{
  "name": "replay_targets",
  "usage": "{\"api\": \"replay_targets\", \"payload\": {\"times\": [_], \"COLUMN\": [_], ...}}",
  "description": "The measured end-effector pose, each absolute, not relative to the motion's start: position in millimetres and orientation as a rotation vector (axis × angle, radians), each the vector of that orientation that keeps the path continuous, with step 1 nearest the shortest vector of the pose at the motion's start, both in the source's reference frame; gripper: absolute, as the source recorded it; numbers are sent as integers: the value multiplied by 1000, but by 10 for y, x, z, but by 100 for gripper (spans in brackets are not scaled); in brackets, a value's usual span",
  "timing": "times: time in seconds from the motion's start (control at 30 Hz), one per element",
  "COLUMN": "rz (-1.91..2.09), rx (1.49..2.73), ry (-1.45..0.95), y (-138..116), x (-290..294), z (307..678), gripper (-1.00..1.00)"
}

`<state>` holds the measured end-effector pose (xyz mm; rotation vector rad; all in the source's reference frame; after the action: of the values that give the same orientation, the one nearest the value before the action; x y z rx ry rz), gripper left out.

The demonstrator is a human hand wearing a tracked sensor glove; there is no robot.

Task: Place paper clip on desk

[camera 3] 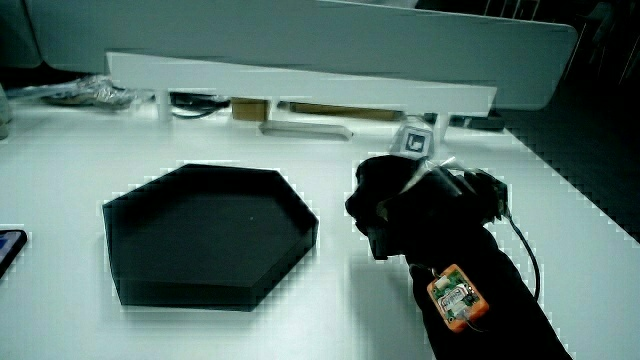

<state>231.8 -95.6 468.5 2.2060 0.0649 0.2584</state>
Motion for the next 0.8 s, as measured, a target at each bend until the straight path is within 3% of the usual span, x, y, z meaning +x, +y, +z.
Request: {"api": "replay_targets", "payload": {"times": [0.13,0.53,0.8], "rz": [225,208,112], "rx": [2216,2238,2182], "ry": [150,105,112], "y": [-931,-790,-666], "x": [2472,2295,2250], "z": [4730,4895,5144], "gripper": [0,0,0]}}
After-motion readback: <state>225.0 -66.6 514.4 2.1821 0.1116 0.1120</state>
